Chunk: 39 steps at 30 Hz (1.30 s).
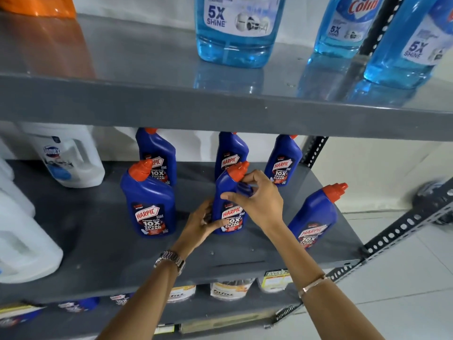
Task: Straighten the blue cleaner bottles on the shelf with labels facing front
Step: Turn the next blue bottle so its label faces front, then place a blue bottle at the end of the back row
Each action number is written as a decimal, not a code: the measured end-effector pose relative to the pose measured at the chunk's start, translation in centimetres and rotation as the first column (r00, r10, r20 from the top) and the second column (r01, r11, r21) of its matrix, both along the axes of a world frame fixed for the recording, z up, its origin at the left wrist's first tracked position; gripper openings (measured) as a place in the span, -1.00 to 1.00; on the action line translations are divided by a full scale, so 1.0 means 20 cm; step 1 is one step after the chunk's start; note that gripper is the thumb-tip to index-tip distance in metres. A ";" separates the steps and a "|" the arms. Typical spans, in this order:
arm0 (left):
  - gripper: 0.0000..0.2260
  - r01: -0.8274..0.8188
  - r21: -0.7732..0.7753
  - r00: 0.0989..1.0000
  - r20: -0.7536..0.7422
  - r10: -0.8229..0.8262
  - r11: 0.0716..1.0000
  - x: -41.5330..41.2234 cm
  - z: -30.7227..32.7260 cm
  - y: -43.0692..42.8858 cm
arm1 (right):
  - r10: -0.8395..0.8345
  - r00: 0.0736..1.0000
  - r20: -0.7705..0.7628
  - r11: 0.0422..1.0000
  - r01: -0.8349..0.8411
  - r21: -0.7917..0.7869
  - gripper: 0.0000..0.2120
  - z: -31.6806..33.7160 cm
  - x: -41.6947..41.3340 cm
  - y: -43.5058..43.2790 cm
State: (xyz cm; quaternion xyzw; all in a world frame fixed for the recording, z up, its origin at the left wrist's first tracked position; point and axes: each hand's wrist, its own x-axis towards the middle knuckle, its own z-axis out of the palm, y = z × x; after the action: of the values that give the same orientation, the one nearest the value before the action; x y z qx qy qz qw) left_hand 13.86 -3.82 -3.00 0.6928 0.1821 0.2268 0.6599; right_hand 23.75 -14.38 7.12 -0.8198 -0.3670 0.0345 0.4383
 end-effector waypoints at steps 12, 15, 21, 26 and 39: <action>-0.67 -0.382 0.073 0.896 0.273 0.350 0.921 0.09 -0.07 -0.55 | -0.441 0.824 0.355 0.849 0.254 0.464 -0.52 -0.08 0.14 -0.56; -0.37 -0.012 0.162 0.997 0.075 -0.001 0.987 0.26 -0.09 -0.61 | -0.175 0.982 -0.072 0.942 0.189 0.276 -0.34 -0.08 0.31 -0.64; -0.50 0.054 0.046 0.995 0.079 -0.058 0.997 0.47 -0.07 -0.65 | 0.124 0.978 -0.168 0.985 -0.100 0.142 -0.82 -0.02 0.48 -0.67; -0.65 0.046 0.242 0.998 0.040 -0.057 0.969 0.50 -0.01 -0.56 | 0.046 0.986 -0.161 0.998 -0.040 0.044 -0.63 0.05 0.56 -0.65; -0.59 0.088 0.006 0.980 0.178 -0.088 0.996 0.53 0.14 -0.55 | -0.027 1.000 -0.014 0.997 0.026 -0.071 -0.44 0.30 0.56 -0.53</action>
State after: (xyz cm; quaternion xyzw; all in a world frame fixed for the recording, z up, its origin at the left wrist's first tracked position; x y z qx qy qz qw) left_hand 24.53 -14.72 -0.15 0.6764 0.0919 0.2580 0.6838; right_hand 34.94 -25.03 13.07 -0.8394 -0.3513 0.0479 0.4120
